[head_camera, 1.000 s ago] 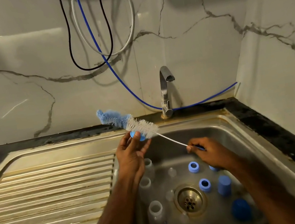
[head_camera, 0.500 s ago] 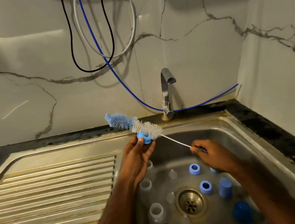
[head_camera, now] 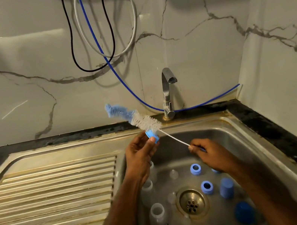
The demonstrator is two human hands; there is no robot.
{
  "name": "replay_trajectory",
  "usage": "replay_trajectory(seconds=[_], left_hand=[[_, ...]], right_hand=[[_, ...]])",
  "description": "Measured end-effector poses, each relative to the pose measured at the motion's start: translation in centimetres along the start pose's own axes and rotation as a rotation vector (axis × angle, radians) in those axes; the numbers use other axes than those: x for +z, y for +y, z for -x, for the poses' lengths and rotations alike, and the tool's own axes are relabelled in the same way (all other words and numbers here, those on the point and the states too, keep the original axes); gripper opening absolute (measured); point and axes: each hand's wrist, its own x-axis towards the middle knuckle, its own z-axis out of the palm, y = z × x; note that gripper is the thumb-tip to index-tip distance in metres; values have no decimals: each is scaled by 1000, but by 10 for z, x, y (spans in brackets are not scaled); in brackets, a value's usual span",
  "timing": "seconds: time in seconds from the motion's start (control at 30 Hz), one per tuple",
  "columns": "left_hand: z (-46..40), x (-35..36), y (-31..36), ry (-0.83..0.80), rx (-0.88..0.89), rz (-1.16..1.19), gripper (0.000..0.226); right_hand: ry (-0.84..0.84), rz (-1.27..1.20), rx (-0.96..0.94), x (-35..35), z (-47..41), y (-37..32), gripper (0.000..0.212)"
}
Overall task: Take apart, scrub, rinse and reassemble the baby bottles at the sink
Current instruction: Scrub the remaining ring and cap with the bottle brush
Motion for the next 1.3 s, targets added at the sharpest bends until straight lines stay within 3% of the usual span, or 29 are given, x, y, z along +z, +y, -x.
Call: replay_trajectory(seconds=[0.17,0.33,0.53,0.67,0.87,1.03,1.2,1.3], left_hand=[[-7,-17,11,155,82,51,48],[-2,-6,-4,77,166,-337,41],[-7,-13,9,152,62,122,48],[2,5,2,99,18,80,46],[-4,-7,10,136,-37,305,40],[0,6,7,78,-96,408,53],[-5,-11,19,36,-91,472,48],[0,-6,16,-19,-122,378,43]], right_hand=[[-50,17,21,-15,3,12,19],[42,129,-38,3,0,-6,21],[-26,60,-8,-11,1,11,16],[22,72,-29,7,0,-5,19],[-41,-4,-7,-5,0,10,18],[-2,-51,-33,8,0,-1,22],[-147,-259,88,-2,0,11,18],[-153,-266,83,4,1,4,21]])
